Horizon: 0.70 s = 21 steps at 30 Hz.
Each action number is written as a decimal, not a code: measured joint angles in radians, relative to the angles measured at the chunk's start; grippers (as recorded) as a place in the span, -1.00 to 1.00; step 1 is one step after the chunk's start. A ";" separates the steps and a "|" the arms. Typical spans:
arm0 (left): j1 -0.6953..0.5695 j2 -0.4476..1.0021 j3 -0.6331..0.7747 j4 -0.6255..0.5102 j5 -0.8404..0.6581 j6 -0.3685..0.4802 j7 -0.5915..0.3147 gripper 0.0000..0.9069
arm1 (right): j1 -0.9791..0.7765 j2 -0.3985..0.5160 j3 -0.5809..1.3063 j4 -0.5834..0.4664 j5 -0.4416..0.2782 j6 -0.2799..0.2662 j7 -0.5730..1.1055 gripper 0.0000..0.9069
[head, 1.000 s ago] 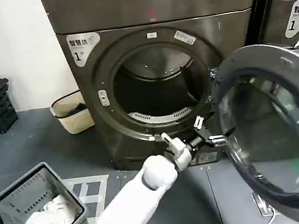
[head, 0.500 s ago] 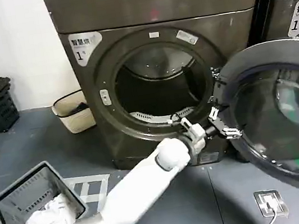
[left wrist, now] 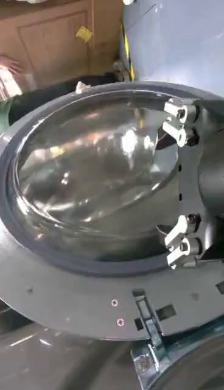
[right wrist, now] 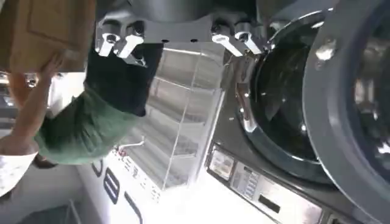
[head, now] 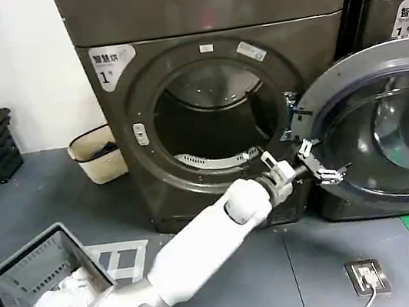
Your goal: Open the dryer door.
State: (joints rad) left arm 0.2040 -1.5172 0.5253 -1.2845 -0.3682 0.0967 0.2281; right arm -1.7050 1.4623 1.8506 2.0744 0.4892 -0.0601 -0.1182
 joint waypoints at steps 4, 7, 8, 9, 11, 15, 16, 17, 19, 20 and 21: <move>0.017 0.006 -0.005 -0.022 0.002 0.011 0.000 1.00 | 0.004 0.010 0.013 0.009 0.000 -0.041 0.047 1.00; 0.032 0.017 -0.006 -0.043 0.003 0.027 0.000 1.00 | 0.000 0.024 0.025 0.013 -0.003 -0.079 0.085 1.00; 0.034 0.022 -0.006 -0.049 0.003 0.033 0.000 1.00 | -0.003 0.029 0.030 0.013 -0.004 -0.081 0.091 1.00; 0.040 0.026 -0.008 -0.058 0.003 0.038 -0.001 1.00 | -0.008 0.037 0.038 0.012 -0.005 -0.079 0.095 1.00; 0.051 0.039 -0.012 -0.080 0.002 0.054 -0.005 1.00 | -0.014 0.047 0.049 0.012 -0.006 -0.076 0.102 1.00; 0.084 0.072 -0.028 -0.146 0.003 0.097 -0.014 1.00 | -0.019 0.062 0.072 0.000 -0.042 -0.071 0.144 1.00; 0.098 0.085 -0.036 -0.171 0.003 0.116 -0.023 1.00 | -0.019 0.063 0.078 -0.004 -0.048 -0.068 0.154 1.00; 0.106 0.095 -0.042 -0.193 0.003 0.129 -0.031 1.00 | -0.019 0.064 0.082 -0.007 -0.048 -0.066 0.164 1.00; 0.138 0.120 -0.063 -0.250 0.002 0.167 -0.054 1.00 | -0.019 0.066 0.095 -0.017 -0.047 -0.055 0.192 1.00; 0.152 0.135 -0.074 -0.277 -0.002 0.186 -0.065 1.00 | -0.019 0.068 0.101 -0.022 -0.046 -0.054 0.204 1.00; 0.166 0.148 -0.085 -0.303 -0.004 0.204 -0.076 1.00 | -0.020 0.070 0.106 -0.027 -0.043 -0.051 0.212 1.00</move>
State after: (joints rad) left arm 0.3704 -1.3688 0.4398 -1.5879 -0.3720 0.3002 0.1526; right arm -1.7248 1.5323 1.9564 2.0472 0.4458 -0.1106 0.0943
